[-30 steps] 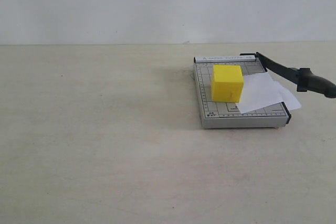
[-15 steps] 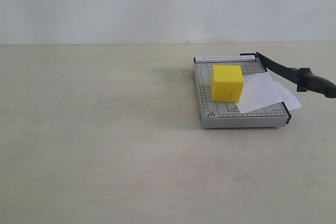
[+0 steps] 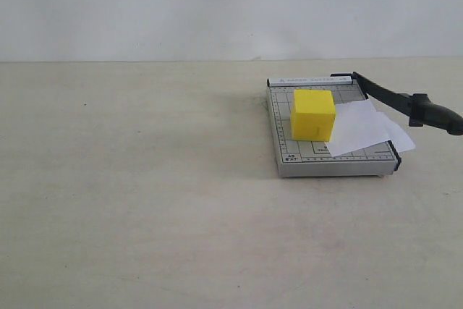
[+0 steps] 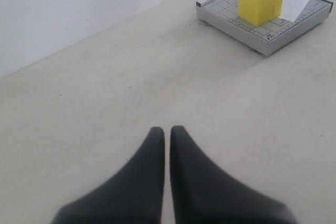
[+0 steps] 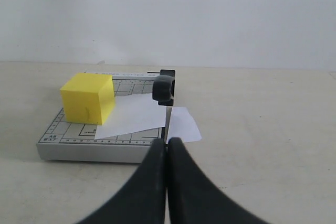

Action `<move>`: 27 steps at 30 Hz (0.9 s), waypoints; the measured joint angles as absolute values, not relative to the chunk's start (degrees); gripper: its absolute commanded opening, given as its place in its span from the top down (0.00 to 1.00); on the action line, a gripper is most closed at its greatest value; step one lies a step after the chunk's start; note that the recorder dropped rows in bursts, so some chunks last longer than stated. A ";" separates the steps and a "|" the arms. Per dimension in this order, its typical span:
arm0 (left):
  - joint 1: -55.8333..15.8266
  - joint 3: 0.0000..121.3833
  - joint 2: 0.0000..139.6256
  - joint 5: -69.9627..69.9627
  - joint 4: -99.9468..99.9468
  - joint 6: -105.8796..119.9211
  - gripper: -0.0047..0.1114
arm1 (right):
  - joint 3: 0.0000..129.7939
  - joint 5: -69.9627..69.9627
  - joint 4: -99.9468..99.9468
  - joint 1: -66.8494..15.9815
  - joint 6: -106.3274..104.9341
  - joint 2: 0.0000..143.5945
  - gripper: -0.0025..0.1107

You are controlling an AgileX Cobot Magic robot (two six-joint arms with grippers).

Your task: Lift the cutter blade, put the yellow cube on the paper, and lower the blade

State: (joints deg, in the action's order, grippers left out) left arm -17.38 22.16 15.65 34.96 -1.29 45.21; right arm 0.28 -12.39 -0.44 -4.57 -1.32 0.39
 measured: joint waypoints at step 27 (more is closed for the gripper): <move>-17.35 0.19 0.11 9.02 4.45 45.21 0.92 | 0.28 -12.29 -0.44 -4.57 -1.32 0.39 0.98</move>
